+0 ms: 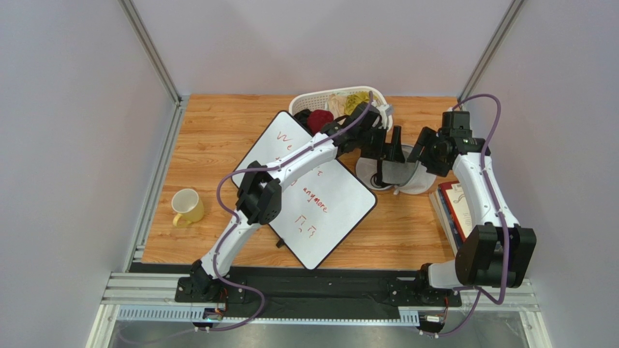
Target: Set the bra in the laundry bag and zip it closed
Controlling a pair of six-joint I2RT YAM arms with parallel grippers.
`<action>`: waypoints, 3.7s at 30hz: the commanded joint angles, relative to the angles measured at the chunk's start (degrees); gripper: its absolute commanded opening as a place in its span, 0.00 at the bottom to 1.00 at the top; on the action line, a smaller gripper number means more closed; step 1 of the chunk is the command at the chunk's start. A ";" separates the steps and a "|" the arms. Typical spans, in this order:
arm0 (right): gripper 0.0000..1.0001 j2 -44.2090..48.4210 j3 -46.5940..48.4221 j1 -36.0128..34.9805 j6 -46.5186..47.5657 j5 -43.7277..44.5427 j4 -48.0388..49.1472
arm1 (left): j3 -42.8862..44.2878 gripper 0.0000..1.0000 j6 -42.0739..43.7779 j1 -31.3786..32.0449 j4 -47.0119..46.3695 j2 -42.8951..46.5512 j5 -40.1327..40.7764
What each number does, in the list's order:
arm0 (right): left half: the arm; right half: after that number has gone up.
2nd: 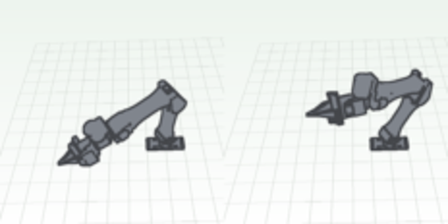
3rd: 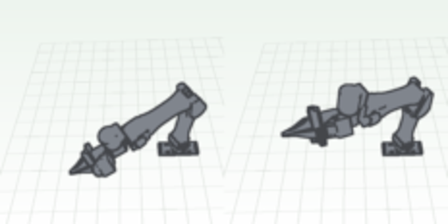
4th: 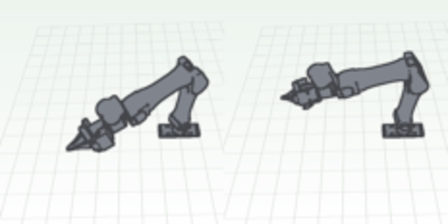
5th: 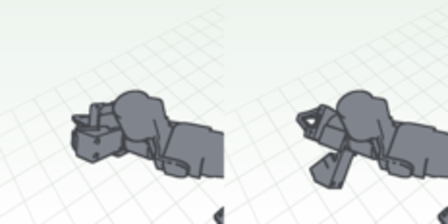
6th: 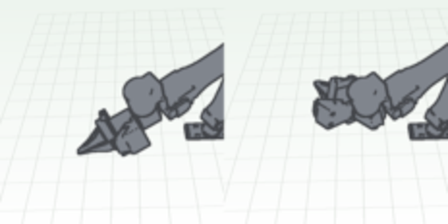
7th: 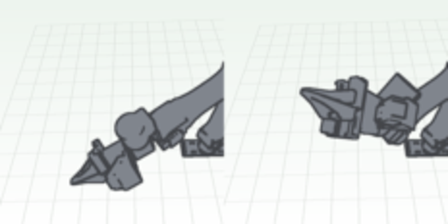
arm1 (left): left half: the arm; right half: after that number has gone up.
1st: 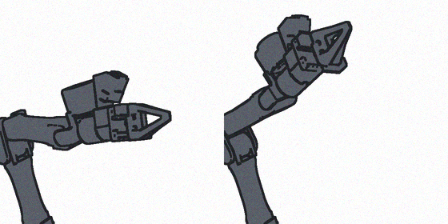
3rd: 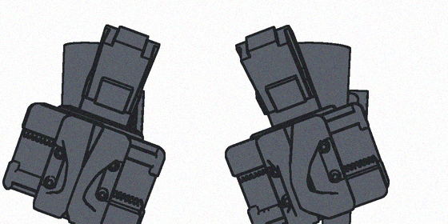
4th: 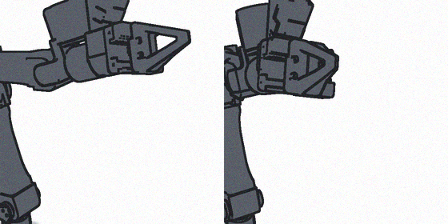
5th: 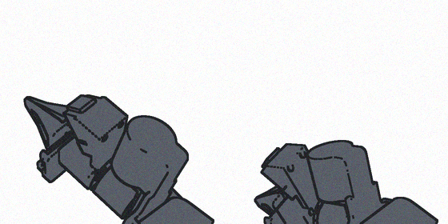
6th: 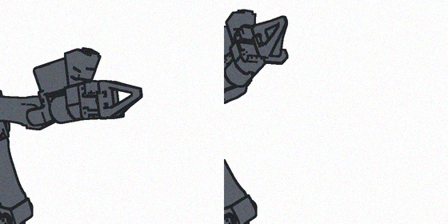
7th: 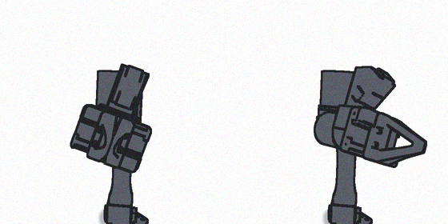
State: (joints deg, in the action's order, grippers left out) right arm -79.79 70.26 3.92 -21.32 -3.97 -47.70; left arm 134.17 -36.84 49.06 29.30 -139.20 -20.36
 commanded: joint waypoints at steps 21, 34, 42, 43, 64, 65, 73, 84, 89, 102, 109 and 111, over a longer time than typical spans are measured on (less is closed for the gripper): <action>0.68 -1.51 -0.56 -6.30 0.67 1.42 4.11 | -11.35 0.66 13.37 -1.95 10.16 31.59 6.48; 0.65 -4.30 -2.59 -12.71 1.72 1.33 10.70 | -51.71 0.62 5.57 0.69 0.15 65.09 3.48; 0.71 -12.23 3.13 -16.67 1.55 11.70 8.68 | -64.03 0.60 1.95 7.70 -1.52 76.09 8.57; 0.71 -12.23 3.30 -16.67 1.37 11.79 8.33 | -64.21 0.60 1.60 8.68 -1.61 76.26 9.45; 0.83 -20.14 11.48 -22.03 4.19 27.77 4.38 | -47.77 0.58 6.87 12.38 3.66 65.37 16.23; 0.84 -20.49 11.48 -22.03 4.36 28.48 4.37 | -47.77 0.58 6.87 12.38 3.83 65.45 16.32; 0.85 -23.74 9.55 -22.47 5.41 32.26 7.80 | -48.04 0.59 6.69 11.68 3.84 65.02 15.44; 0.87 -27.87 10.25 -22.29 6.20 33.67 10.00 | -45.66 0.59 6.43 9.48 3.48 63.09 12.45; 0.86 -26.91 9.90 -20.63 6.46 34.37 9.91 | -41.72 0.59 6.51 7.02 4.97 59.92 9.47; 0.86 -23.05 11.22 -17.98 9.11 34.38 8.16 | -38.54 0.59 6.87 4.82 5.15 57.02 7.79; 0.87 -14.26 11.04 -19.22 8.04 32.27 2.53 | -39.16 0.59 7.13 4.20 5.07 57.81 7.53; 0.86 -12.85 11.04 -19.22 8.31 29.91 2.53 | -39.68 0.59 7.05 4.20 4.89 58.25 7.62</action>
State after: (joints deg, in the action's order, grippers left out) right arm -97.89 79.35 -15.20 -12.84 28.40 -43.99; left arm 93.49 -30.72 53.58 34.92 -82.08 -11.99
